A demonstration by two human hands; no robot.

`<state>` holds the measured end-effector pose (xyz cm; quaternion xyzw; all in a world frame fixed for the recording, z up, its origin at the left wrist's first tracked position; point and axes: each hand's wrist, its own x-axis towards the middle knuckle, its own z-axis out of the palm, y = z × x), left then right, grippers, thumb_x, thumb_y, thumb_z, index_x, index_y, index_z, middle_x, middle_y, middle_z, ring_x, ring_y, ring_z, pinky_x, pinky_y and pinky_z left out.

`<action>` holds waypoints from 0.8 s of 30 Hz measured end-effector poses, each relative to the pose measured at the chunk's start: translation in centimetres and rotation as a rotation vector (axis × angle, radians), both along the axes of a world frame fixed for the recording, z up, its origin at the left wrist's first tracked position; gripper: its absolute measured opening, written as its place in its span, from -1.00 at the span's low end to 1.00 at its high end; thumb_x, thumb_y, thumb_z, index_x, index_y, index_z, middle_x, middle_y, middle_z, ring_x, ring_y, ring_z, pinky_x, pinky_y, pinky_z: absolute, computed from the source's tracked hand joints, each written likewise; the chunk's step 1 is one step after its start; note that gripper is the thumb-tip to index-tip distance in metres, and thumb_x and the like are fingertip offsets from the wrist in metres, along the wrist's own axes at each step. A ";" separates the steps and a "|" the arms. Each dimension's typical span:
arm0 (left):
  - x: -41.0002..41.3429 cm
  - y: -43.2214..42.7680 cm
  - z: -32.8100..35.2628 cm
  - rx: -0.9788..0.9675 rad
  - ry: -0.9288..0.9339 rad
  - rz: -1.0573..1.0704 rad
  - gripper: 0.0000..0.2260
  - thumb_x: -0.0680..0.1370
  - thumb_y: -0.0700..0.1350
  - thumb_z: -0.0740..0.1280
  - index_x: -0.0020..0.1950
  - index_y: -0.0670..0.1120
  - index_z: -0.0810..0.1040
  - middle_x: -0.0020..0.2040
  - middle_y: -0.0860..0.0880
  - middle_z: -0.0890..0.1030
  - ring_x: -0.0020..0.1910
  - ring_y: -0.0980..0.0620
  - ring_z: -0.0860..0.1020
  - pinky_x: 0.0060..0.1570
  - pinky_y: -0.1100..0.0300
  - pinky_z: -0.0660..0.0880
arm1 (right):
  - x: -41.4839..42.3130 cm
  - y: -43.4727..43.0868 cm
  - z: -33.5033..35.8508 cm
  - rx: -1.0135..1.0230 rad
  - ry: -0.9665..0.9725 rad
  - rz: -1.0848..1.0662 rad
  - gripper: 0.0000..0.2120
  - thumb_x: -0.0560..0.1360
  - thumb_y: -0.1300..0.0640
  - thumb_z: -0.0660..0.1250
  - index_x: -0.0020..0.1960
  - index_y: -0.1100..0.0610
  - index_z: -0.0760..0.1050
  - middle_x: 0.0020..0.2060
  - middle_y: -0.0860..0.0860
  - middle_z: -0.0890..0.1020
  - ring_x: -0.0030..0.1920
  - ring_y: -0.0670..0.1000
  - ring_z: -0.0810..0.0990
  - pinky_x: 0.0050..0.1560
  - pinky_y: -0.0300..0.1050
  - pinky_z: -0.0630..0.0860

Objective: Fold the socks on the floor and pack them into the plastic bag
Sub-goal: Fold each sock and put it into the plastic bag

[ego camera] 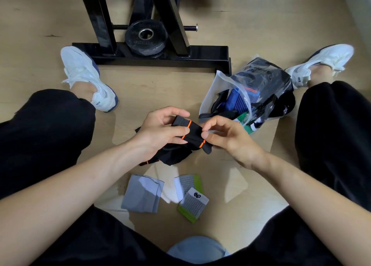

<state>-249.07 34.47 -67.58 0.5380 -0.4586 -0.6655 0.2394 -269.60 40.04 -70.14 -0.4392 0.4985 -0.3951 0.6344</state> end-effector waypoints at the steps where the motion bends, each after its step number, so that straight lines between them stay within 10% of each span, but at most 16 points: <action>1: 0.0 -0.1 0.0 0.013 0.012 0.011 -0.72 0.48 -0.39 0.45 0.13 -0.13 0.64 -0.03 -0.14 0.67 -0.10 -0.04 0.68 -0.16 0.10 0.65 | -0.1 0.0 0.1 0.063 -0.057 -0.002 -0.93 0.54 0.31 0.39 -0.03 0.19 0.51 -0.15 0.22 0.59 -0.25 0.08 0.58 -0.17 -0.06 0.57; 6: -0.2 -0.1 -0.3 0.008 -0.009 0.009 -0.85 0.53 -0.31 0.42 0.05 -0.13 0.64 -0.01 -0.09 0.61 -0.05 0.00 0.63 -0.11 0.15 0.62 | -0.1 -0.3 0.9 0.206 -0.209 -0.120 -0.86 0.50 0.42 0.35 -0.01 0.23 0.55 -0.17 0.14 0.61 -0.30 0.01 0.61 -0.30 -0.17 0.57; 13: 0.6 0.0 -0.9 -0.901 -0.401 -0.508 -0.63 0.38 0.10 0.51 0.17 0.06 0.66 0.21 0.16 0.62 0.23 0.13 0.54 0.25 0.11 0.43 | -0.5 -0.4 1.4 0.355 -0.225 -0.194 -0.86 0.50 0.36 0.37 -0.04 0.15 0.58 -0.24 0.05 0.65 -0.34 -0.05 0.64 -0.34 -0.24 0.57; 24: 1.0 -0.3 -1.9 -1.273 -0.508 -0.509 -0.80 0.51 -0.01 0.50 0.12 0.03 0.70 -0.01 0.13 0.67 -0.11 0.05 0.61 -0.30 0.07 0.52 | -0.7 -0.4 1.2 0.373 -0.224 -0.193 -0.85 0.49 0.22 0.40 0.05 0.19 0.61 -0.11 0.16 0.67 -0.23 0.06 0.68 -0.31 -0.22 0.60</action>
